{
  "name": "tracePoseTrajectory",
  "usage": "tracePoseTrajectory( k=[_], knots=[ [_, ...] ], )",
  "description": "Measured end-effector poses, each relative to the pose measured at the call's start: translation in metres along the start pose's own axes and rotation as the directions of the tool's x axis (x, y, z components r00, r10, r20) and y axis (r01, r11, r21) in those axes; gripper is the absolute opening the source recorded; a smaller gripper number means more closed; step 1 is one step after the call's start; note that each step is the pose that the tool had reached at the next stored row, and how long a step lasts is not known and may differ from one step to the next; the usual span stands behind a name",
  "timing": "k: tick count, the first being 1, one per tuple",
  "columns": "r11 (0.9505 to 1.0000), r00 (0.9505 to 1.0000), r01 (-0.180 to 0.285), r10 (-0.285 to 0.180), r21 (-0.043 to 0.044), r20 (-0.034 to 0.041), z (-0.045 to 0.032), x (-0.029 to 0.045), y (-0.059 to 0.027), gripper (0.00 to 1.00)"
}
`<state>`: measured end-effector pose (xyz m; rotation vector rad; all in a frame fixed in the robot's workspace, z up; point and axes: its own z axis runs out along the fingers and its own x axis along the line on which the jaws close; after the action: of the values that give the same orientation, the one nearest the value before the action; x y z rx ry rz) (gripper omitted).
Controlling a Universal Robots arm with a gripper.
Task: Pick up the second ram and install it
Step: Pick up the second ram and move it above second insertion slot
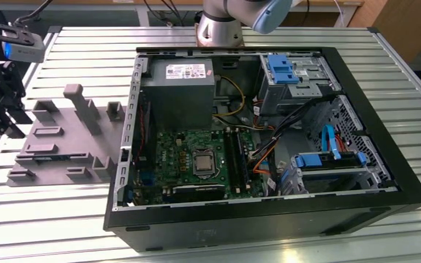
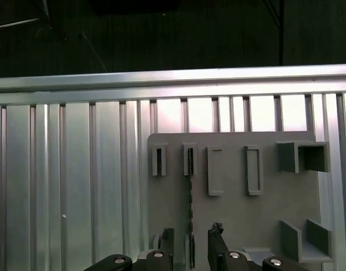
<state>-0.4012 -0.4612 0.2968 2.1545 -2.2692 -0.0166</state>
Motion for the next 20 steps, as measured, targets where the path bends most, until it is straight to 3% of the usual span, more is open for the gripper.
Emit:
tracePoseTrajectory(
  k=[1,15,20],
  knots=[
    [1.0,1.0,0.0,0.0,0.0088,0.0006,0.0096,0.0,0.0014,0.37],
    [0.9999,1.0,0.0,0.0,0.0116,0.0007,0.0253,0.0002,0.0043,0.37],
    [0.9999,1.0,0.0,0.0,0.0115,0.0006,0.0309,0.0002,0.0047,0.45]
  ],
)
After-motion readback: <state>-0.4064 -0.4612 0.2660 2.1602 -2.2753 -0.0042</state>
